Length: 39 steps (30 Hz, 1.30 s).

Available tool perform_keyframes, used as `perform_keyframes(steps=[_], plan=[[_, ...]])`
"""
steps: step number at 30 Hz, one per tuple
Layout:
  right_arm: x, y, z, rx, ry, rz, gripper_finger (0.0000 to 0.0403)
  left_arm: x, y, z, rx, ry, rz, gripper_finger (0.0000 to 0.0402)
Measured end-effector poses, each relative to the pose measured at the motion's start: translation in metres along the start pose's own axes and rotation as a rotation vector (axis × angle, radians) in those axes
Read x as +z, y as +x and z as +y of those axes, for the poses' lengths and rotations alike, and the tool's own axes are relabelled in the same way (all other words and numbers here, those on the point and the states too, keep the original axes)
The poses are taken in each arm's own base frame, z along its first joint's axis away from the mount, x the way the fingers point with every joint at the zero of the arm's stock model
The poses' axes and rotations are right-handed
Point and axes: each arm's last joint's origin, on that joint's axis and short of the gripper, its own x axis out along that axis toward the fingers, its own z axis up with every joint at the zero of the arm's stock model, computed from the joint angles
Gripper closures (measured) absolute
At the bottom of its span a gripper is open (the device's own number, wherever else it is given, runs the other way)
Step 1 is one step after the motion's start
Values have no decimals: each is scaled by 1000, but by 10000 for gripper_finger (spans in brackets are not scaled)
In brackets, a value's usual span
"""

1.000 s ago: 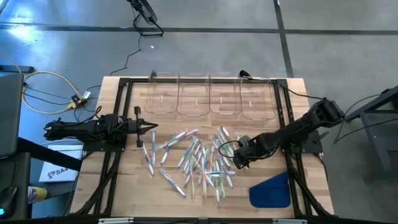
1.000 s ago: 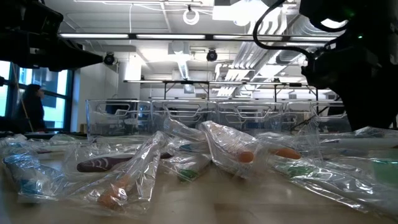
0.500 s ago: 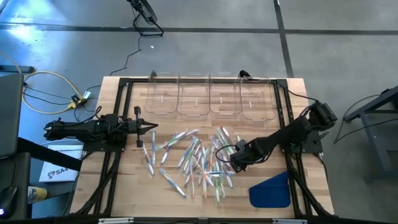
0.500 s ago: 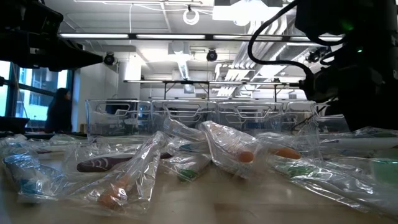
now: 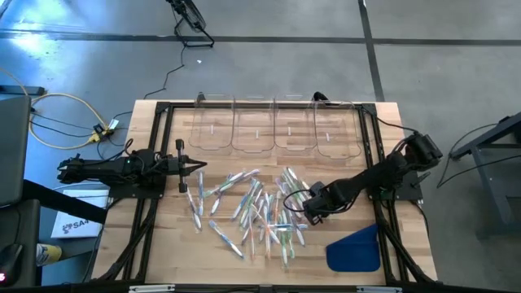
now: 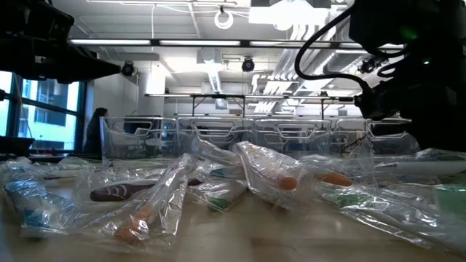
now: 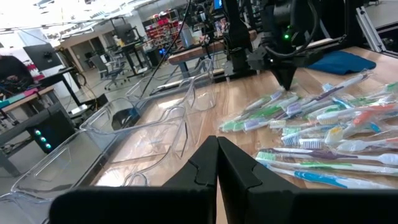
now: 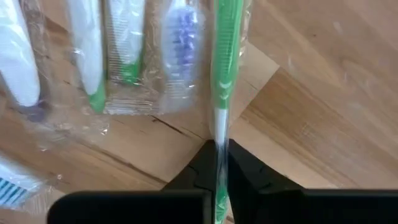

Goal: Pick & Place Toothbrushes
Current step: Put the green toothbrush into the left transparent bin

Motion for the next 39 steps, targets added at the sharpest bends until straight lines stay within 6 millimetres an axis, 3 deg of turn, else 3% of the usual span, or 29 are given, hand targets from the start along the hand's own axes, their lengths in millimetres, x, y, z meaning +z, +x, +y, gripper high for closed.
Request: perform_keyframes(steps=[4,15,28,34,39], plan=[[-1,-9,-5,10,-15,-32,395,0,0,0,0,0,0,400],[-8,-68,-33,94,-72,-153,397,0,0,0,0,0,0,400],[-13,-140,-63,392,-136,-659,399,3,0,1,15,44,-36,400],[-9,-157,-62,427,-242,-878,399,3,0,1,17,42,-42,400],[-4,-162,-60,402,-318,-948,399,3,0,1,18,52,-44,400]])
